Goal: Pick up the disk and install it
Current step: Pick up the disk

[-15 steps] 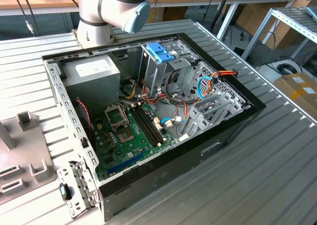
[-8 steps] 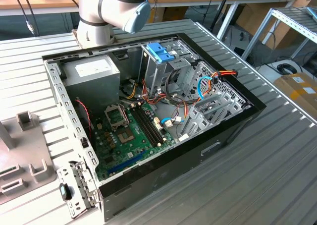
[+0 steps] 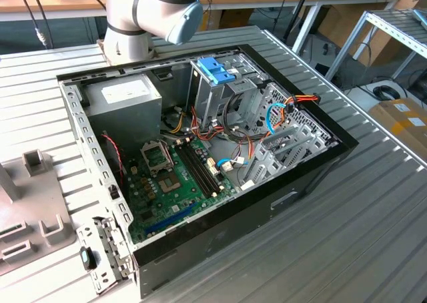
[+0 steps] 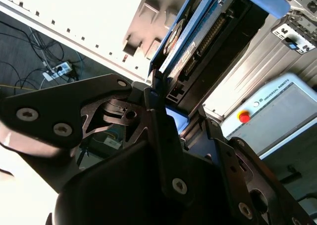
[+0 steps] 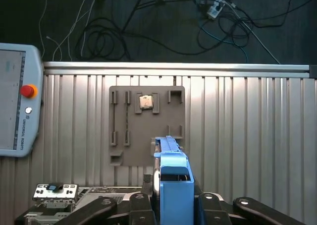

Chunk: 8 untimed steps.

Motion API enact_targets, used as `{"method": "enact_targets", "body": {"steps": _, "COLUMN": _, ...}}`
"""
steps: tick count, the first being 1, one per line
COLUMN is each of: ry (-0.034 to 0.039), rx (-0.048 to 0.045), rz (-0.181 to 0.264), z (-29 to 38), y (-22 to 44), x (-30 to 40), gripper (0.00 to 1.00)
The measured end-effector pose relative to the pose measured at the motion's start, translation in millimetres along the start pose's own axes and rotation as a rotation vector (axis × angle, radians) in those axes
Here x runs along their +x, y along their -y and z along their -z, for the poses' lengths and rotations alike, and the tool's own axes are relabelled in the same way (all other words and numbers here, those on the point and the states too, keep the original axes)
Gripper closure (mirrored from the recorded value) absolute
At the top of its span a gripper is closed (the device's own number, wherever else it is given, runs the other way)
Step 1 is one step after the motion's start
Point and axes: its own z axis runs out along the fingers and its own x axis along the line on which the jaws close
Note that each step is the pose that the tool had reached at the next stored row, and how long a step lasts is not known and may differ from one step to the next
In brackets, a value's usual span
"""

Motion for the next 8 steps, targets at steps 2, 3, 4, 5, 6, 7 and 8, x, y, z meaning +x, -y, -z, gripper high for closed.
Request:
{"method": "enact_targets", "body": {"steps": 2, "ry": -0.0010, "rx": 0.0000, "rz": 0.000, "z": -0.2, "y": 0.6, "x": 1.7, "gripper": 0.63}}
{"method": "enact_targets", "body": {"steps": 3, "ry": -0.0013, "rx": -0.0001, "rz": 0.000, "z": -0.2, "y": 0.7, "x": 2.3, "gripper": 0.63}}
{"method": "enact_targets", "body": {"steps": 4, "ry": -0.0018, "rx": -0.0001, "rz": 0.000, "z": -0.3, "y": 1.0, "x": 3.4, "gripper": 0.63}}
{"method": "enact_targets", "body": {"steps": 5, "ry": -0.0021, "rx": -0.0001, "rz": 0.000, "z": -0.4, "y": 1.2, "x": 4.1, "gripper": 0.63}}
{"method": "enact_targets", "body": {"steps": 6, "ry": -0.0025, "rx": -0.0001, "rz": 0.000, "z": -0.5, "y": 1.4, "x": 4.8, "gripper": 0.63}}
{"method": "enact_targets", "body": {"steps": 7, "ry": -0.0028, "rx": 0.0000, "rz": 0.000, "z": -0.6, "y": 1.6, "x": 5.5, "gripper": 0.63}}
{"method": "enact_targets", "body": {"steps": 8, "ry": -0.0032, "rx": 0.0000, "rz": 0.000, "z": -0.7, "y": 1.8, "x": 6.2, "gripper": 0.63}}
